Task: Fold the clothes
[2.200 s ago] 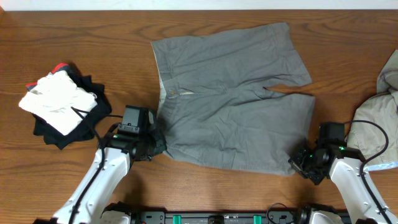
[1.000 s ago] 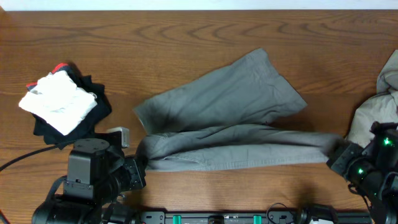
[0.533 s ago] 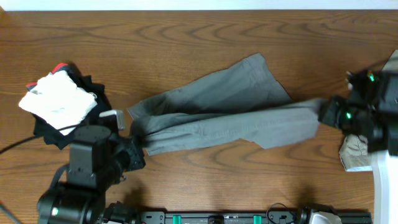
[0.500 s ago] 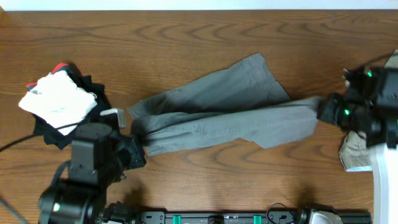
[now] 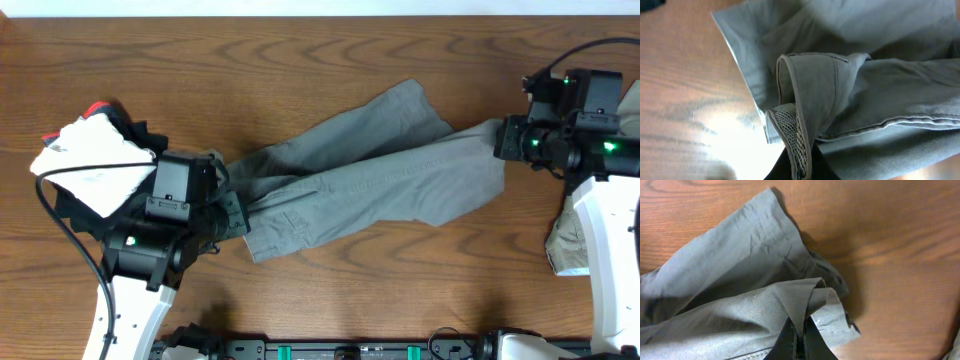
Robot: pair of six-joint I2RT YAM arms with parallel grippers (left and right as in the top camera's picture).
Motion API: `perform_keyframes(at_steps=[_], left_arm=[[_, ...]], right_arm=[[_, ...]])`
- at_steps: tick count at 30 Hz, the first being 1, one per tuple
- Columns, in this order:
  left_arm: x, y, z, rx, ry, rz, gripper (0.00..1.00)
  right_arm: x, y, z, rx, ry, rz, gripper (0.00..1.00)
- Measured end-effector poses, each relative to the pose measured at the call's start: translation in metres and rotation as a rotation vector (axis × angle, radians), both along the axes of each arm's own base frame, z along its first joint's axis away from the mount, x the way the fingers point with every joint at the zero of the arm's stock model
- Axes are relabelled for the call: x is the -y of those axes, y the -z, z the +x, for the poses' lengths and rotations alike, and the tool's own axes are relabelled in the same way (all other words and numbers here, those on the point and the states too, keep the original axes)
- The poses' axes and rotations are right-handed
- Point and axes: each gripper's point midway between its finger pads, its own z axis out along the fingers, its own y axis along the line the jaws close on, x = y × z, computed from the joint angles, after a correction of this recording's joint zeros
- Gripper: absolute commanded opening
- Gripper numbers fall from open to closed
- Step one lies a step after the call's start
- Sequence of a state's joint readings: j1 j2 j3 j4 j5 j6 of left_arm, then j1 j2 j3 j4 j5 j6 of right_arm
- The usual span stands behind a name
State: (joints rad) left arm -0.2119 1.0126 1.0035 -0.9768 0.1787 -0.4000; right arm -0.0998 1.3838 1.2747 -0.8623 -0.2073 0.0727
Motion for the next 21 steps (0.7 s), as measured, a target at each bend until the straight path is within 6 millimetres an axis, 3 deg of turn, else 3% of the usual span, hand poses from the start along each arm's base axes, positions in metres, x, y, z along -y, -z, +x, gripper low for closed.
perform_keyframes(at_steps=[9, 21], left_arm=[[-0.019, 0.004, 0.025, 0.039, -0.117, 0.088, 0.06], [-0.029, 0.049, 0.042, -0.1, -0.16, 0.186, 0.06]], right_arm=[[-0.021, 0.012, 0.023, 0.022, -0.07, -0.032, 0.01], [-0.048, 0.041, 0.071, 0.08, -0.15, -0.064, 0.01]])
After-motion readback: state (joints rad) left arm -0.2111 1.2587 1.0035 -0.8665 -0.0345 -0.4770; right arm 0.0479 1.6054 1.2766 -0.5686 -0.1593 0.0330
